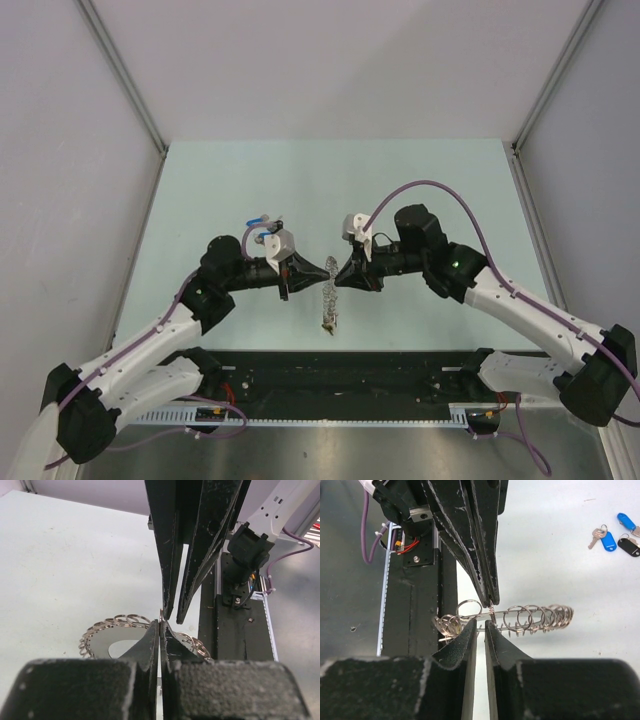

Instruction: Put the keys on the keyring

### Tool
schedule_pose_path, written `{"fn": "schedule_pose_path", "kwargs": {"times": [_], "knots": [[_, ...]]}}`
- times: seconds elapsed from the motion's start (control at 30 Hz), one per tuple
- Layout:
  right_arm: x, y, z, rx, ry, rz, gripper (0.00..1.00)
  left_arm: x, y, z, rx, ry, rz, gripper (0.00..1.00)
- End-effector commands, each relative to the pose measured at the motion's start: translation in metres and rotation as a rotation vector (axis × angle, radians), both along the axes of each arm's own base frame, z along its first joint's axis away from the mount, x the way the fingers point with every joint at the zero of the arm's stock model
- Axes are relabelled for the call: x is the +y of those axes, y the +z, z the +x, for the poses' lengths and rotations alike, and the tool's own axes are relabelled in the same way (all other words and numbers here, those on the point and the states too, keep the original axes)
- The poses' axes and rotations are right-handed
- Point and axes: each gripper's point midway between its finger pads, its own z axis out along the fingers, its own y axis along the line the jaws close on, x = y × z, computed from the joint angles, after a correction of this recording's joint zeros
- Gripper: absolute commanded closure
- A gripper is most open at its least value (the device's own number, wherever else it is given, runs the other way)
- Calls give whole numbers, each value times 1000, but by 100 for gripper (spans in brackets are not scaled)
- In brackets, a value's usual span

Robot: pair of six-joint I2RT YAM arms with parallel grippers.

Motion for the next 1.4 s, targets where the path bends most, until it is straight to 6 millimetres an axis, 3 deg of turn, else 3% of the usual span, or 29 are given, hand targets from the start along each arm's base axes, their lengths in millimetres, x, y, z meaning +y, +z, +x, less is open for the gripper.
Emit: {"fn": "schedule_pose_path", "kwargs": {"times": [0.0, 0.17, 0.37, 0.5, 0.77, 0.87, 0.93, 1.07, 1.13, 1.2, 1.33, 1.37], "knots": [[6, 8, 6, -23, -13, 35, 86, 1, 26, 1, -60, 13, -84, 100], [8, 11, 6, -28, -7, 49, 87, 1, 25, 0, -57, 8, -84, 100], [9, 11, 6, -31, -2, 52, 100, 0, 26, -2, -55, -1, -91, 100], [8, 12, 4, -31, 4, 54, 100, 0, 25, -2, -55, -4, -92, 100], [8, 17, 4, -43, 9, 68, 100, -4, 15, -5, -28, -49, -49, 83], [9, 17, 3, -43, 14, 72, 100, -5, 13, -5, -23, -60, -38, 84], [9, 16, 4, -38, 9, 67, 100, -5, 12, -4, -20, -53, -35, 94], [3, 1, 13, 6, -65, 15, 100, 0, 9, 6, -4, 31, -36, 91], [-2, -19, 22, 40, -139, -50, 100, 7, 6, 23, 16, 156, -39, 84], [-5, -37, 23, 100, -169, -106, 89, 14, 2, 31, 31, 233, -44, 73], [-8, -57, 39, 255, -317, -139, 83, 41, -6, 62, 137, 509, -79, 53], [-9, -61, 44, 283, -359, -144, 77, 46, -10, 66, 160, 551, -80, 49]]}}
